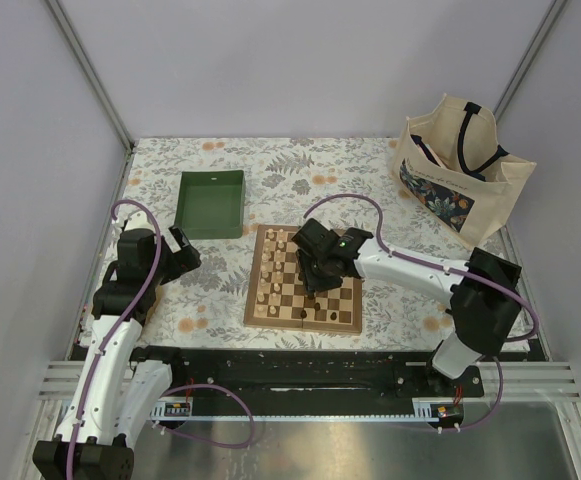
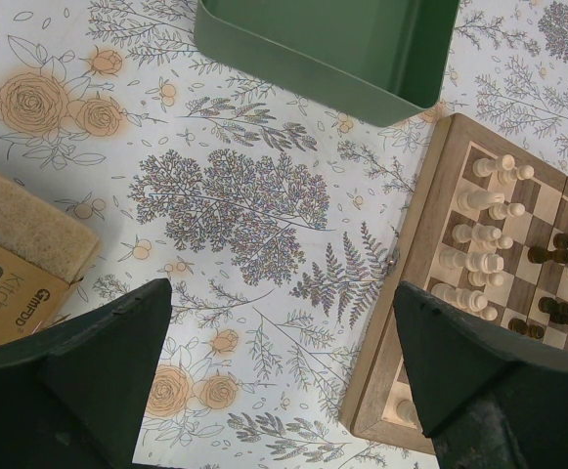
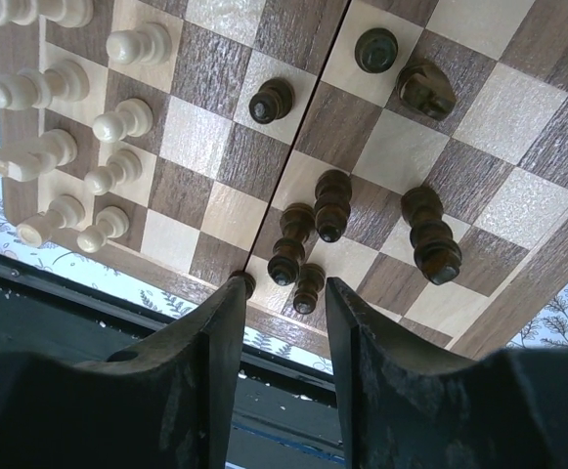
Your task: Set up the chess pieces on the board
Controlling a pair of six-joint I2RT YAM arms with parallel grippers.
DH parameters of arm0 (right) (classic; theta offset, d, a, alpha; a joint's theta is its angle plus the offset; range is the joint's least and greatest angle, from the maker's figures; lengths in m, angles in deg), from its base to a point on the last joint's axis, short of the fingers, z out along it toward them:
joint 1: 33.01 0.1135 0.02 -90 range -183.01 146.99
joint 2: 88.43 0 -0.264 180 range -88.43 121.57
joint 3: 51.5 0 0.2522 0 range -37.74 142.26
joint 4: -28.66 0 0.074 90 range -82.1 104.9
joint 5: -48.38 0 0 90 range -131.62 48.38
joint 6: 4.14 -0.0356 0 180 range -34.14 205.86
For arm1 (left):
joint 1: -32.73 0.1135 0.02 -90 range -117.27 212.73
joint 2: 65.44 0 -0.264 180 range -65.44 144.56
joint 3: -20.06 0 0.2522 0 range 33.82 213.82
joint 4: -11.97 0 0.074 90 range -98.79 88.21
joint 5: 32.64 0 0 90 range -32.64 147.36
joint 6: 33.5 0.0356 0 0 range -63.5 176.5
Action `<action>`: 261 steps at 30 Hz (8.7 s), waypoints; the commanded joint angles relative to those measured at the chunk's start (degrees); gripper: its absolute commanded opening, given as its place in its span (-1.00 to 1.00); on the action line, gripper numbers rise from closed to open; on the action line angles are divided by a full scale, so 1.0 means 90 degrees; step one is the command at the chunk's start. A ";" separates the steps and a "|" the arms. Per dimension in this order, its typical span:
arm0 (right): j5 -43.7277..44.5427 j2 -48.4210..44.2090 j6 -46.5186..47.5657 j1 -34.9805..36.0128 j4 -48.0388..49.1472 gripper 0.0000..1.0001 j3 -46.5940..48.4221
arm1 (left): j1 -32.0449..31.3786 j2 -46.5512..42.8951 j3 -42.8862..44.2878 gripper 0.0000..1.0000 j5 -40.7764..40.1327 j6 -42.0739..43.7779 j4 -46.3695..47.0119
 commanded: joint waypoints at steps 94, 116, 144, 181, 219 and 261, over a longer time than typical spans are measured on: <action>0.0555 -0.0171 0.0711 -0.1845 0.0632 -0.72 -0.0642 | 0.0031 -0.0026 0.0099 0.98 0.0099 0.0039 0.0315; 0.0389 -0.0454 0.0994 -0.1845 0.0290 -0.14 -0.0350 | 0.0031 -0.0026 0.0099 0.98 0.0109 0.0039 0.0306; 0.0458 -0.0250 0.1014 -0.1855 0.0173 -0.03 -0.0105 | 0.0031 -0.0036 0.0099 0.98 0.0119 0.0029 0.0315; 0.0409 -0.0269 0.1219 -0.1923 -0.0042 -0.60 -0.0076 | 0.0031 0.0013 0.0128 0.98 0.0119 0.0039 0.0315; 0.0379 -0.0678 0.1297 -0.1923 -0.0110 -0.07 0.0070 | 0.0031 0.0042 0.0108 0.98 0.0119 0.0039 0.0315; -0.0294 -0.0103 0.0682 -0.1093 -0.0110 0.00 -0.0135 | 0.0031 0.0052 0.0128 0.98 0.0139 0.0039 0.0325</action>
